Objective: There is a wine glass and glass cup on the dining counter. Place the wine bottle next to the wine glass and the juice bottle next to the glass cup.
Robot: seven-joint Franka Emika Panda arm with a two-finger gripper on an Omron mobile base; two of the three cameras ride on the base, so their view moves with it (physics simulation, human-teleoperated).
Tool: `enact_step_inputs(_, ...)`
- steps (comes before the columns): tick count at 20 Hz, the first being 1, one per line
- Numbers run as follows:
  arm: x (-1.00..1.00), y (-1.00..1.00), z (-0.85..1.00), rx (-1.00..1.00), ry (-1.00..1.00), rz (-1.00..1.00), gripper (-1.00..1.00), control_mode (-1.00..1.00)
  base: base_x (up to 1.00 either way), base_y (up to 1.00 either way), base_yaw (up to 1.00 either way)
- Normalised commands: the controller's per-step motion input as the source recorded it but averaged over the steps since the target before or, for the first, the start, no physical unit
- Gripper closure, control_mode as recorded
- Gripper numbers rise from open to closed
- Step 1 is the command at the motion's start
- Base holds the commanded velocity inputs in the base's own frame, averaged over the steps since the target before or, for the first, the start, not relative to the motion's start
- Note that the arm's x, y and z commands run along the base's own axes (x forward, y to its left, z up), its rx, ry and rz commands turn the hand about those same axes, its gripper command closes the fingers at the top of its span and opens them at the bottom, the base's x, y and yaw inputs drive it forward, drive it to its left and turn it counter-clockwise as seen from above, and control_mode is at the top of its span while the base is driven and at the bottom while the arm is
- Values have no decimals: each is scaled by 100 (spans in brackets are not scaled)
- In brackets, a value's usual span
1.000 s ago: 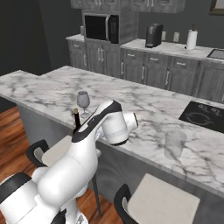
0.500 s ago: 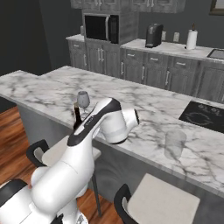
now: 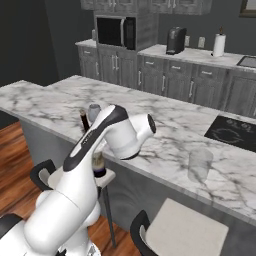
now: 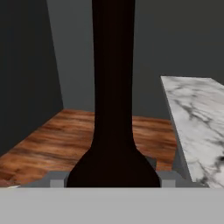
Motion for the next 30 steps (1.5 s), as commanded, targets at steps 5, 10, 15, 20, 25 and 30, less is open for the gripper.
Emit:
enact_step_inputs(5, 7, -3, 14, -11, -14, -2, 100, -100, 0, 0, 0)
enact_step_inputs(10, 6, -5, 17, -3, -23, 0, 100, -100, 0, 0, 0)
enact_step_inputs(15, 9, -2, 19, 0, -21, 0, 100, -100, 0, 0, 0)
enact_step_inputs(20, 22, 0, 10, 5, -6, 0, 100, -100, 0, 0, 0)
enact_step_inputs(25, 31, -3, 7, 9, 0, 0, 100, -100, 0, 0, 0)
enact_step_inputs(30, 30, -10, 1, 12, 0, 0, 100, -100, 0, 0, 0)
